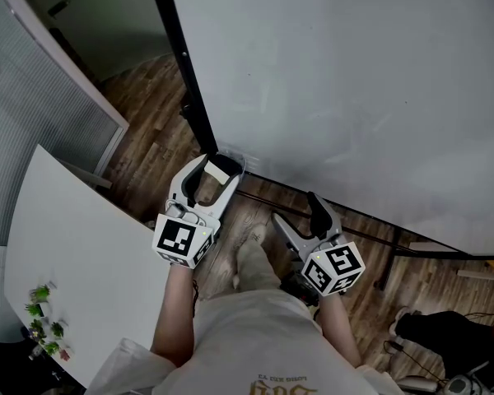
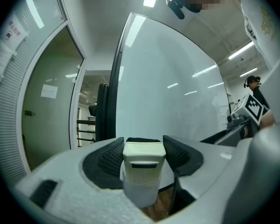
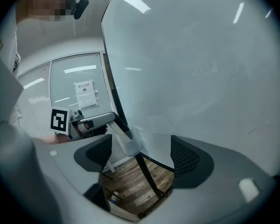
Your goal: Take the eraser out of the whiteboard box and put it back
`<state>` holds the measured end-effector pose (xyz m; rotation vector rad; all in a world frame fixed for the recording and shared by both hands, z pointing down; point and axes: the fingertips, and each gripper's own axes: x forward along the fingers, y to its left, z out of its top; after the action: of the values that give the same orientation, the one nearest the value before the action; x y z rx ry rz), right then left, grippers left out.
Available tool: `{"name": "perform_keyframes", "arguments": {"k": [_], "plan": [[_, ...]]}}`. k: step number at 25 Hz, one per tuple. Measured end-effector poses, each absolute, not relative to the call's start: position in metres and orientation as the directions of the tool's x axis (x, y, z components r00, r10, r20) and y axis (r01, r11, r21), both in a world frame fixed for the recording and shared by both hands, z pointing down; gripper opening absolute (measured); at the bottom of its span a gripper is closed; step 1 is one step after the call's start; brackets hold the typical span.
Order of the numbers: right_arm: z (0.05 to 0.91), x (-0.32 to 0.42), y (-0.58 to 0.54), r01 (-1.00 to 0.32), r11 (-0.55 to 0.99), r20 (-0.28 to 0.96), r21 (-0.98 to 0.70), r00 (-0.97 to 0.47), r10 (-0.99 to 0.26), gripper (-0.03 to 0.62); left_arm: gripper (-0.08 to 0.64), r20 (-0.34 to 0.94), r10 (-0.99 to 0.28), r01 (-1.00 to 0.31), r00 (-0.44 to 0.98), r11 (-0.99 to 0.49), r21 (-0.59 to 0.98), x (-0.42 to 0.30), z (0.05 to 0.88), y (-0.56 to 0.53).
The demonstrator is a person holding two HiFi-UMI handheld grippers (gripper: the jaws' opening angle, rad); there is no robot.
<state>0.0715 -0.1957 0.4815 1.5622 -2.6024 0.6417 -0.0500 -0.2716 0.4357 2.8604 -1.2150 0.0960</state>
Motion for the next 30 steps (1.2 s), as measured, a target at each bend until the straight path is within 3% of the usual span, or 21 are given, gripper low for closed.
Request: {"name": "perform_keyframes", "arguments": {"k": [30], "plan": [[0.492, 0.068, -0.205, -0.856, 0.400, 0.268, -0.327, -0.489, -0.830, 0.388, 0.265, 0.161, -0.718, -0.722, 0.677, -0.691, -0.046, -0.043, 0.472, -0.284]]}}
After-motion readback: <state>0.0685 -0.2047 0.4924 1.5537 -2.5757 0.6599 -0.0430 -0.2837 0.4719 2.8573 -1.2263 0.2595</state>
